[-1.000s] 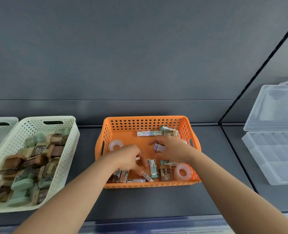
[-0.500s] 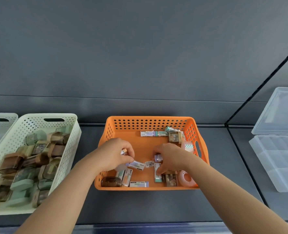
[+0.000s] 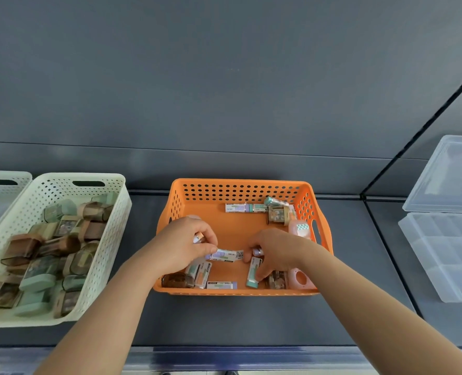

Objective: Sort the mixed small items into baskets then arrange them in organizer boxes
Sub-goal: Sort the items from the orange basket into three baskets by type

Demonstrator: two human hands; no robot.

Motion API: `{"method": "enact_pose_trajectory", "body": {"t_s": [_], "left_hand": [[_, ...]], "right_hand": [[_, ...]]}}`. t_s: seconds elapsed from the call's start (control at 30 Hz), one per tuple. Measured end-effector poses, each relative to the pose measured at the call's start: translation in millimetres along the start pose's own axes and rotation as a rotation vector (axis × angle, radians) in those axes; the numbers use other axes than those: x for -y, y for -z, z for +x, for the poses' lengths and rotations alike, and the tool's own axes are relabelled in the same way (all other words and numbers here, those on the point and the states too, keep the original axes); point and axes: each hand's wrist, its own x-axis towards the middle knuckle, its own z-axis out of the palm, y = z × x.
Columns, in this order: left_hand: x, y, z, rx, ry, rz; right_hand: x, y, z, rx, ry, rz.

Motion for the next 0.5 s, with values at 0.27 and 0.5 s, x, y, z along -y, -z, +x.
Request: {"method": "enact_pose_trajectory", "body": {"t_s": [0.27, 0.5], "left_hand": [[-5, 8, -12, -0.108, 0.018, -0.110], [-4, 12, -32, -0.283, 0.027, -0.212]], "right_hand": [[-2, -7, 10, -0.137, -0.060, 0.007], [5, -10, 20, -0.167, -0.036, -0.045]]}}
